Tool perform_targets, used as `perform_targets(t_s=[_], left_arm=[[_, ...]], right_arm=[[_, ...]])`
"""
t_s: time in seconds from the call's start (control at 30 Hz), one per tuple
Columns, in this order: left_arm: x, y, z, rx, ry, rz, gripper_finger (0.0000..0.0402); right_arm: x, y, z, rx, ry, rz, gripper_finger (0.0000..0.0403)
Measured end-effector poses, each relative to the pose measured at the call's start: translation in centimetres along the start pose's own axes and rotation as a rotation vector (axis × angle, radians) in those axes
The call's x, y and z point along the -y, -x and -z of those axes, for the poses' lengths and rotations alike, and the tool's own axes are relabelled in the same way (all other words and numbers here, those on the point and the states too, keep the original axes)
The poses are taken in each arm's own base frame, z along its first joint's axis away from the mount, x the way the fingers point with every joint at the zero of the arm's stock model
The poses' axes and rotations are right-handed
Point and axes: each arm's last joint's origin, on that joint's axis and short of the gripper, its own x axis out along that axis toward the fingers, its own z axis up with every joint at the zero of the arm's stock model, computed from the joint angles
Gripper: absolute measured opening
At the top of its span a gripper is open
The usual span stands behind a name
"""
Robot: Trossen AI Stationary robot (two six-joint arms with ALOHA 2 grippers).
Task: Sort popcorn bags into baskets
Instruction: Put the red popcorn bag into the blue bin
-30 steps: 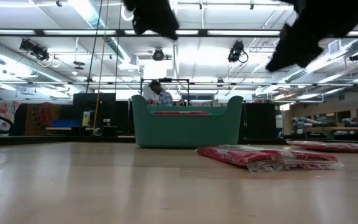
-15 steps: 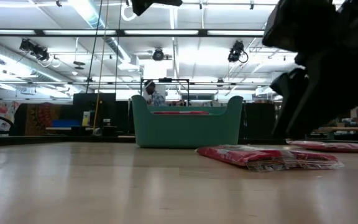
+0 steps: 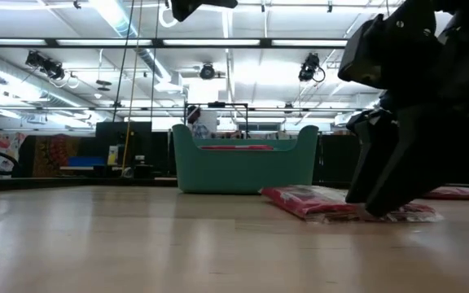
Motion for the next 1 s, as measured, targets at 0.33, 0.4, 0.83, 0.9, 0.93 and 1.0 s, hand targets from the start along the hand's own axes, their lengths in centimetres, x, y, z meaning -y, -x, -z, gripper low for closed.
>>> perform_targets(t_s=[0.33, 0.4, 0.83, 0.9, 0.93, 1.0], left_arm=[[0.0, -0.1, 0.1, -0.010, -0.002, 0.012, 0.0139], [0.0, -0.2, 0.1, -0.014, -0.002, 0.010, 0.0139], [-0.3, -0.2, -0.1, -0.004, 0.011, 0.003, 0.0139], [-0.3, 0.0, -0.4, 0.009, 0.019, 0.007, 0.0139], [-0.2, 0.4, -0.7, 0.024, 0.023, 0.012, 0.0139], [-0.3, 1.0, -1.6, 0.070, 0.026, 0.015, 0.0139]], right_arm=[[0.0, 0.1, 0.0, -0.005, -0.017, -0.027, 0.0013], [0.0, 0.4, -0.1, -0.008, -0.015, -0.038, 0.0010], [1.3, 7.0, -3.9, 0.150, -0.087, -0.032, 0.0005], [1.7, 8.3, -4.5, 0.205, -0.108, -0.015, 0.0005], [1.9, 9.0, -4.7, 0.233, -0.118, -0.003, 0.0005], [2.5, 10.3, -5.2, 0.293, -0.134, 0.028, 0.0004]])
